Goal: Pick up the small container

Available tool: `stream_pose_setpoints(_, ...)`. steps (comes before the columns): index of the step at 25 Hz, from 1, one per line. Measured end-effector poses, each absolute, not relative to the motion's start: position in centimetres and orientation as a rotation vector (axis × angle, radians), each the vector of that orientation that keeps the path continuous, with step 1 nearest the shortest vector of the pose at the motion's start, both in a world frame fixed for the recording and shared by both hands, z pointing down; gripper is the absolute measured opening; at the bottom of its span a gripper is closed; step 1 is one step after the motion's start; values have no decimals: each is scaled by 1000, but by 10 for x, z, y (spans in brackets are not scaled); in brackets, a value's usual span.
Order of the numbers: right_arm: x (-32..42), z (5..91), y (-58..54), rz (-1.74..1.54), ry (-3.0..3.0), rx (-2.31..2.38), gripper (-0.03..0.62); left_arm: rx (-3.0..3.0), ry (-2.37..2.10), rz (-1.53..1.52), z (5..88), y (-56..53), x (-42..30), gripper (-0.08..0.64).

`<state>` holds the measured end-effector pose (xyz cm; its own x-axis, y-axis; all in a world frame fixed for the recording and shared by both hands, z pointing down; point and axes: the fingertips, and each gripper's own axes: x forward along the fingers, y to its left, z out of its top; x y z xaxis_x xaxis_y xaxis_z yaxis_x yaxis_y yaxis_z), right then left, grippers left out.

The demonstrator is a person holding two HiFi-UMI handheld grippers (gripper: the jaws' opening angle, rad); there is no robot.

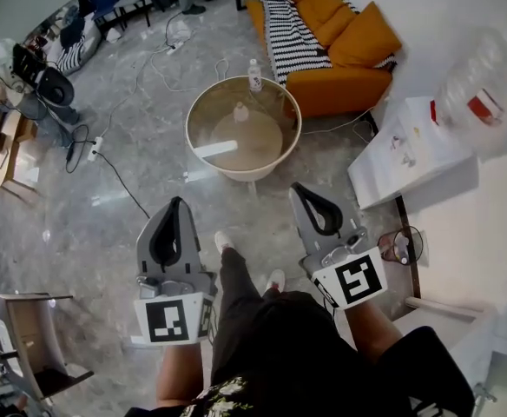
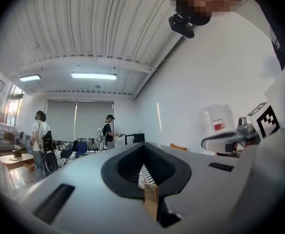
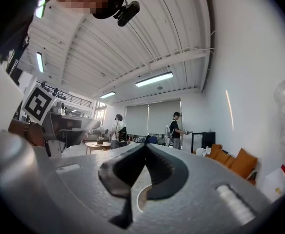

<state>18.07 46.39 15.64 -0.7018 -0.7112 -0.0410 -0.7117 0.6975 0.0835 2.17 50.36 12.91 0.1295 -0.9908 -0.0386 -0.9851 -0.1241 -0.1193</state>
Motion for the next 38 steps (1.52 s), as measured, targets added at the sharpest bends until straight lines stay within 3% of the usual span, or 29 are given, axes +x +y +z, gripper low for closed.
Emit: stream_pose_setpoints(38,130,155,351,144,2893,-1202,-5,-2320,1966,-49,134,394,-13,6)
